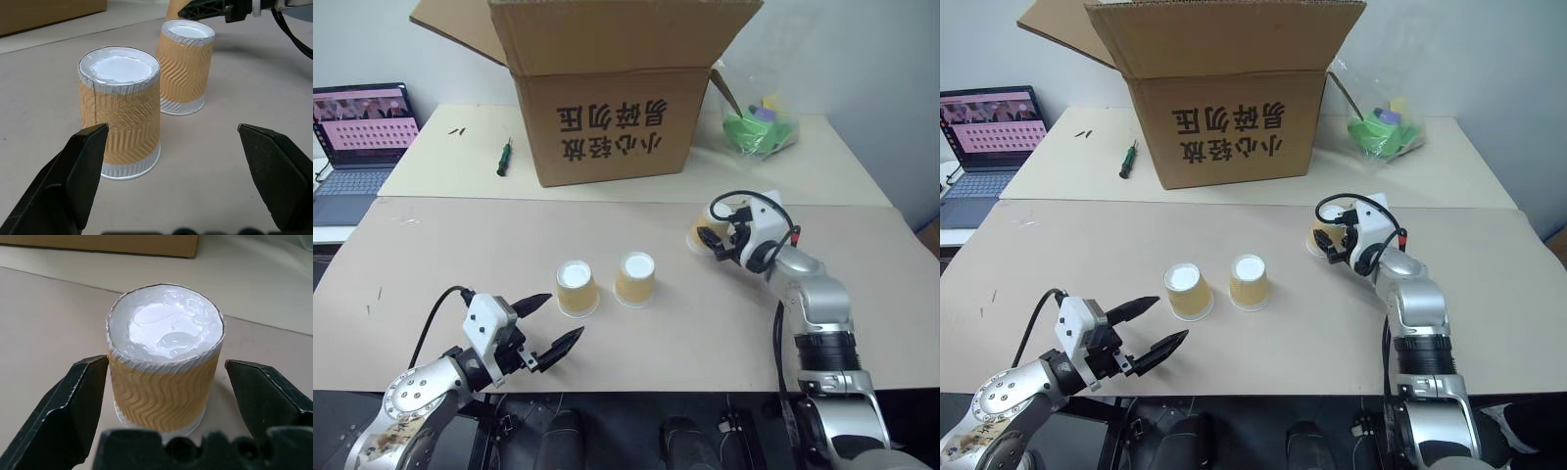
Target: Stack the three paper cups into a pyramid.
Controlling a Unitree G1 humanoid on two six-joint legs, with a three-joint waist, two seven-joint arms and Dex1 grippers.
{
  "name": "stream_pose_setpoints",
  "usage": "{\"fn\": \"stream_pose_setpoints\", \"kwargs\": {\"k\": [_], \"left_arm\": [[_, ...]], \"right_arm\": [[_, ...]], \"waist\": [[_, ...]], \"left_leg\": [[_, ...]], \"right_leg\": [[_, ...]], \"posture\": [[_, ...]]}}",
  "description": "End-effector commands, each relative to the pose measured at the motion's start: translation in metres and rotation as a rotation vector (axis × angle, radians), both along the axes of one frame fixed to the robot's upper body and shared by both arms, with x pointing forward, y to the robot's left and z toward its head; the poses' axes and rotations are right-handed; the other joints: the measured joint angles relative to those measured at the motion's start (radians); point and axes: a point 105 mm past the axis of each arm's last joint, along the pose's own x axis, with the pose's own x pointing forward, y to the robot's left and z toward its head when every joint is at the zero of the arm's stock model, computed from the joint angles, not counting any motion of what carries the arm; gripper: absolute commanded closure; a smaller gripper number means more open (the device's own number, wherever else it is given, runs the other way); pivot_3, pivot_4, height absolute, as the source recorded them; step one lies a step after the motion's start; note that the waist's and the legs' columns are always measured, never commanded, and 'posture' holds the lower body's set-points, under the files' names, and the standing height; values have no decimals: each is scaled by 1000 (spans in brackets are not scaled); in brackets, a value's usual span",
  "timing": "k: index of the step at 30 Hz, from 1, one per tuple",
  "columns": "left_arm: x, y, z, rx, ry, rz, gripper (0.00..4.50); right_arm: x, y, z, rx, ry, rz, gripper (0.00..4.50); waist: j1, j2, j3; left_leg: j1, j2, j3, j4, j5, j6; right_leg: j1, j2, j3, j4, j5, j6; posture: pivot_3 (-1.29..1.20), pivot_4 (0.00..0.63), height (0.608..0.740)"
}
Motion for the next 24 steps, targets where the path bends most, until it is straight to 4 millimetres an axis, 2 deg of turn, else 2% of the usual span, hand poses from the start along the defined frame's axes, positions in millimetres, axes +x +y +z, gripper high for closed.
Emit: {"fn": "stream_pose_setpoints", "kwargs": {"k": [1,16,20,22,24], "left_arm": [[-1,-1,5,5,-27,-5,0],[-2,-1,6,6,-35,4,0],[0,0,7,6,-39,8,0],[1,1,7,8,-40,9,0],[1,1,8,6,-41,9,0]], "right_arm": [[8,-5,30,16,-112,-21,47],[12,-3,25,11,-111,-11,47],[12,-1,26,18,-117,1,926],[11,1,27,21,-117,8,1631],[11,-2,28,30,-120,-3,1631]], "waist": [[-3,0,0],[-8,0,0],[-8,0,0],[-8,0,0],[-8,0,0]], "left_leg": [[0,0,0,-1,0,0],[-1,0,0,-1,0,0],[-1,0,0,-1,0,0],[-1,0,0,-1,0,0],[-1,0,0,-1,0,0]], "right_leg": [[0,0,0,0,0,0],[-1,0,0,1,0,0],[-1,0,0,1,0,0],[-1,0,0,1,0,0],[-1,0,0,1,0,0]], "posture": [[0,150,705],[0,150,705],[0,150,705],[0,150,705],[0,150,705]]}}
